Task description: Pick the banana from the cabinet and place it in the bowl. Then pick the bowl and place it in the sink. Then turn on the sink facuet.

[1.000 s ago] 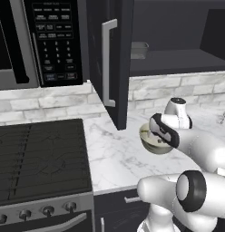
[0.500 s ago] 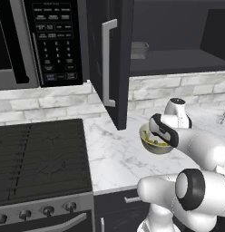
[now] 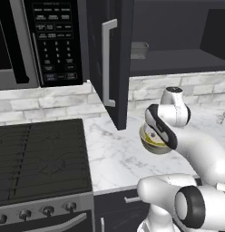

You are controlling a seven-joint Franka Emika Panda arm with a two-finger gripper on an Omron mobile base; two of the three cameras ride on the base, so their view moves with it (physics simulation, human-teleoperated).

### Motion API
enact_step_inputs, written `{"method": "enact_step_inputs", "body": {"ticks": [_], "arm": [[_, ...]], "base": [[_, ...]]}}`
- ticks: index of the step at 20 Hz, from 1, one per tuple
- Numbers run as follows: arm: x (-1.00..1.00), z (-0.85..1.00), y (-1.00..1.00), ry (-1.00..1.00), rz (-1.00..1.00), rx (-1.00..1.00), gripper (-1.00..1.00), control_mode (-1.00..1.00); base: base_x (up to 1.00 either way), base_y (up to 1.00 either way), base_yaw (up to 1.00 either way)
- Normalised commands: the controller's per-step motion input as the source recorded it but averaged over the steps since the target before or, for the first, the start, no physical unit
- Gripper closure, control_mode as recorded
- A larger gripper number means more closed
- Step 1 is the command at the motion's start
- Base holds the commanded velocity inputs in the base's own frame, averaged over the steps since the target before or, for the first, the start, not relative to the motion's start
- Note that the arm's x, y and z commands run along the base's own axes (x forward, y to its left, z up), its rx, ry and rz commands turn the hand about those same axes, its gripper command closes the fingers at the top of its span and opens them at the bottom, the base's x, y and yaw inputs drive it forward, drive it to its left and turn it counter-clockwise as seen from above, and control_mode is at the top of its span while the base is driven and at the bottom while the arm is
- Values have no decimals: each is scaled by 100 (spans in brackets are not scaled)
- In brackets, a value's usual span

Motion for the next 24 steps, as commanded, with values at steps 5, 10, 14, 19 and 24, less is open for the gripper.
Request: {"method": "enact_step_inputs", "body": {"ticks": [5, 10, 14, 19, 24], "arm": [[0, -23, 49, 12, 14, -4, -100, -100], [0, -28, 6, 6, 13, 0, -100, -100], [0, -24, -3, 2, 9, 0, -100, -100], [0, -19, -6, 0, 6, 0, -100, -100], [6, -19, -5, 0, 3, 0, -100, -100]], "base": [[0, 0, 0], [0, 0, 0], [0, 0, 0], [0, 0, 0], [0, 0, 0]]}}
